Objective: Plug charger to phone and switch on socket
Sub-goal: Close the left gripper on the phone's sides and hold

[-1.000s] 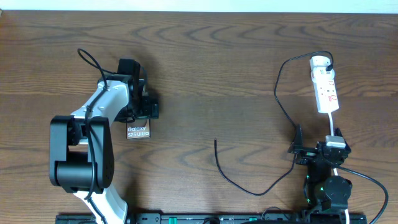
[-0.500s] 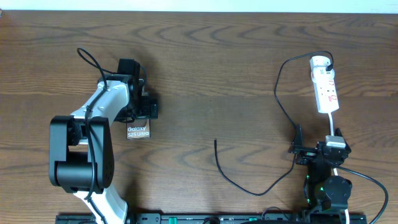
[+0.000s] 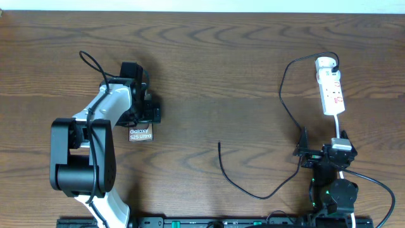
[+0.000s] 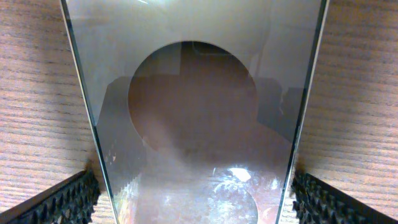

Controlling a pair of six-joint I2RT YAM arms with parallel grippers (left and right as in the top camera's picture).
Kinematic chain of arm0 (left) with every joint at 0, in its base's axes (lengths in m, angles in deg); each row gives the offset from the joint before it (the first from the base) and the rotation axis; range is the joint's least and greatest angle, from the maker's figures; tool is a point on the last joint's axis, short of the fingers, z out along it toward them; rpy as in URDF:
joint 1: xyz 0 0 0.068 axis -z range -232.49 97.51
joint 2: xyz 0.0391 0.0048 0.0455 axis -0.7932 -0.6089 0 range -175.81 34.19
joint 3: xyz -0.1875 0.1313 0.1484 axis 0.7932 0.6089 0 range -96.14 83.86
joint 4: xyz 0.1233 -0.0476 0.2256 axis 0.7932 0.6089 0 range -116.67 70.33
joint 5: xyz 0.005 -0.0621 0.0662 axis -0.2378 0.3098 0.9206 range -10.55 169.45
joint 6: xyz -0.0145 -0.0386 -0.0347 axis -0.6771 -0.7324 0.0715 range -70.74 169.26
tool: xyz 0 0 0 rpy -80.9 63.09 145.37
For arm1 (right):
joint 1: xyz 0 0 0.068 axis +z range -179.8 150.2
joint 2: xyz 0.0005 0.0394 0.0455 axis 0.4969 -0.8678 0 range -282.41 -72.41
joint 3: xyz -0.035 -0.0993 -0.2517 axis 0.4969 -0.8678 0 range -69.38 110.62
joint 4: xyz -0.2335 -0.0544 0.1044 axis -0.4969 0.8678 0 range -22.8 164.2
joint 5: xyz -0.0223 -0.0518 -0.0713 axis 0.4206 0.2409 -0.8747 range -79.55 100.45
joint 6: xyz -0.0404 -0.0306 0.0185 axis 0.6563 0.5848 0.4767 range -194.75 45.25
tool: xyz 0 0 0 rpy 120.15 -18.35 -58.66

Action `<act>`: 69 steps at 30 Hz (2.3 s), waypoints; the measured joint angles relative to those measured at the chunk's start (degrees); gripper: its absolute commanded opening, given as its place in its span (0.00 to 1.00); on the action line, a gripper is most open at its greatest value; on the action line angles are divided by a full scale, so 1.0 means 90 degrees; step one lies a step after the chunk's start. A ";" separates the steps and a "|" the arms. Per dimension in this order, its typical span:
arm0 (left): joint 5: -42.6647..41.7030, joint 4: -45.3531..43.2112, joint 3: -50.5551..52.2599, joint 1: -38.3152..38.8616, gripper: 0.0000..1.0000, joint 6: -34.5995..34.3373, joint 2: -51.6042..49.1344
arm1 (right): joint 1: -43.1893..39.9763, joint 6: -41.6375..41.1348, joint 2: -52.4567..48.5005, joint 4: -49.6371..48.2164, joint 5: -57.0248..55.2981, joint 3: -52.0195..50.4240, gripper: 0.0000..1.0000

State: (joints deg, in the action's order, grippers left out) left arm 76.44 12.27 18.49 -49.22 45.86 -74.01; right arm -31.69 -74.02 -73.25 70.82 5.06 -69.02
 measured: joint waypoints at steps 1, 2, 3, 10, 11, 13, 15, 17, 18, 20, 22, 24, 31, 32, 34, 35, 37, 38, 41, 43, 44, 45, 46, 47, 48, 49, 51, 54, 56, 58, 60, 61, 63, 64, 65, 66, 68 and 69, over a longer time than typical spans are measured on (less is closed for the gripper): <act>0.0000 -0.0002 0.0000 0.0000 0.98 0.0000 0.0000 | 0.0000 0.0000 0.0000 0.0000 0.0002 0.0000 0.99; 0.0000 -0.0002 0.0000 0.0000 0.98 0.0000 0.0000 | 0.0000 0.0000 0.0000 0.0000 0.0002 0.0000 0.99; 0.0000 -0.0002 0.0000 0.0000 0.98 0.0000 0.0000 | 0.0000 0.0000 0.0000 0.0000 0.0000 0.0000 0.99; 0.0000 -0.0022 0.0002 0.0000 0.98 0.0002 0.0000 | 0.0000 0.0000 0.0000 0.0000 0.0000 0.0000 0.99; 0.0002 -0.0027 0.0002 0.0000 0.98 0.0015 0.0000 | 0.0000 0.0000 0.0000 0.0000 0.0000 0.0000 0.99; 0.0000 -0.0036 0.0005 0.0000 0.98 0.0051 0.0002 | 0.0000 0.0000 0.0000 0.0000 0.0000 0.0000 0.99; 0.0002 -0.0053 0.0005 0.0000 0.98 0.0078 0.0005 | 0.0000 0.0000 0.0000 0.0000 0.0000 0.0000 0.99; 0.0002 -0.0080 0.0005 0.0000 0.98 0.0097 0.0005 | 0.0000 0.0000 0.0000 0.0000 0.0000 0.0000 0.99; 0.0005 -0.0092 0.0005 0.0000 0.98 0.0097 0.0005 | 0.0000 0.0000 0.0000 0.0000 0.0000 0.0000 0.99; 0.0005 -0.0104 0.0005 0.0000 0.98 0.0107 0.0005 | 0.0000 0.0000 0.0000 0.0000 0.0002 0.0000 0.99; 0.0005 -0.0119 0.0005 0.0000 0.98 0.0151 0.0005 | 0.0000 0.0000 0.0000 0.0000 0.0002 0.0000 0.99; 0.0005 -0.0136 0.0005 0.0000 0.98 0.0219 0.0005 | 0.0000 0.0000 0.0000 0.0000 0.0000 0.0000 0.99; 0.0005 -0.0143 0.0005 0.0000 0.98 0.0248 0.0005 | 0.0000 0.0000 0.0000 0.0000 0.0000 0.0000 0.99; 0.0005 -0.0146 0.0005 -0.0002 0.98 0.0255 0.0005 | 0.0000 0.0000 0.0000 0.0000 0.0000 0.0000 0.99; 0.0005 -0.0146 0.0005 -0.0002 0.98 0.0262 0.0005 | 0.0000 0.0000 0.0000 0.0000 0.0002 0.0000 0.99; 0.0002 -0.0148 0.0005 -0.0005 0.95 0.0262 0.0005 | 0.0000 0.0000 0.0000 0.0000 0.0000 0.0000 0.99; 0.0002 -0.0148 0.0005 -0.0005 0.94 0.0265 0.0005 | 0.0000 0.0000 0.0000 0.0000 0.0000 0.0000 0.99; 0.0005 -0.0153 0.0005 -0.0005 0.94 0.0267 0.0005 | 0.0000 0.0000 0.0000 0.0000 0.0002 0.0000 0.99; 0.0002 -0.0155 0.0005 -0.0005 0.94 0.0267 0.0005 | 0.0000 0.0000 0.0000 0.0000 0.0000 0.0000 0.99; -0.0005 -0.0153 0.0005 -0.0005 0.93 0.0267 0.0005 | 0.0000 0.0000 0.0000 0.0000 0.0002 0.0000 0.99; -0.0007 -0.0153 0.0005 -0.0005 0.93 0.0267 0.0005 | 0.0000 0.0000 0.0000 0.0000 0.0000 0.0000 0.99; -0.0007 -0.0151 0.0005 -0.0005 0.93 0.0267 0.0005 | 0.0000 0.0000 0.0000 0.0000 0.0002 0.0000 0.99; -0.0007 -0.0151 0.0005 -0.0005 0.93 0.0267 0.0005 | 0.0000 0.0000 0.0000 0.0000 0.0002 0.0000 0.99; -0.0007 -0.0148 0.0005 -0.0005 0.93 0.0267 0.0005 | 0.0000 0.0000 0.0000 0.0000 0.0002 0.0000 0.99; -0.0007 -0.0148 0.0005 -0.0005 0.93 0.0267 0.0005 | 0.0000 0.0000 0.0000 0.0000 0.0002 0.0000 0.99; -0.0007 -0.0148 0.0005 -0.0005 0.93 0.0267 0.0005 | 0.0000 0.0000 -0.0002 0.0000 0.0000 0.0000 0.99; -0.0007 -0.0148 0.0005 -0.0005 0.93 0.0267 0.0005 | 0.0000 0.0000 -0.0002 0.0000 0.0002 0.0000 0.99; -0.0007 -0.0146 0.0005 -0.0005 0.93 0.0267 0.0005 | 0.0000 0.0000 0.0000 0.0000 0.0000 0.0000 0.99; -0.0007 -0.0143 0.0005 -0.0005 0.93 0.0267 0.0005 | 0.0000 0.0000 0.0000 0.0000 0.0002 0.0000 0.99; -0.0007 -0.0138 0.0005 -0.0005 0.92 0.0267 0.0005 | 0.0000 0.0000 0.0000 0.0000 0.0000 0.0000 0.99; -0.0007 -0.0129 0.0005 -0.0005 0.92 0.0267 0.0005 | 0.0000 0.0000 0.0000 0.0000 0.0002 0.0000 0.99; -0.0007 -0.0117 0.0005 -0.0005 0.92 0.0267 0.0005 | 0.0000 0.0000 0.0000 0.0000 0.0002 0.0000 0.99; -0.0007 -0.0090 0.0005 -0.0005 0.92 0.0267 0.0005 | 0.0000 0.0000 0.0000 0.0000 0.0000 0.0000 0.99; -0.0007 -0.0083 0.0005 -0.0005 0.92 0.0267 0.0005 | 0.0000 0.0000 0.0000 0.0000 0.0002 0.0000 0.99; -0.0010 -0.0078 0.0005 -0.0005 0.92 0.0267 0.0005 | 0.0000 0.0000 0.0000 0.0000 0.0000 0.0000 0.99; -0.0012 -0.0073 0.0005 -0.0005 0.92 0.0267 0.0005 | 0.0000 0.0000 0.0000 0.0000 0.0000 0.0000 0.99; -0.0019 -0.0068 0.0005 -0.0005 0.92 0.0267 0.0005 | 0.0000 0.0000 0.0000 -0.0002 0.0000 0.0000 0.99; -0.0022 -0.0068 0.0005 -0.0005 0.92 0.0267 0.0005 | 0.0000 0.0000 -0.0002 0.0000 0.0000 0.0000 0.99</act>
State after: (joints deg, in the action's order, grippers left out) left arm 76.24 11.66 18.54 -49.27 48.26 -73.96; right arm -31.69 -74.02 -73.27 70.82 5.06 -69.02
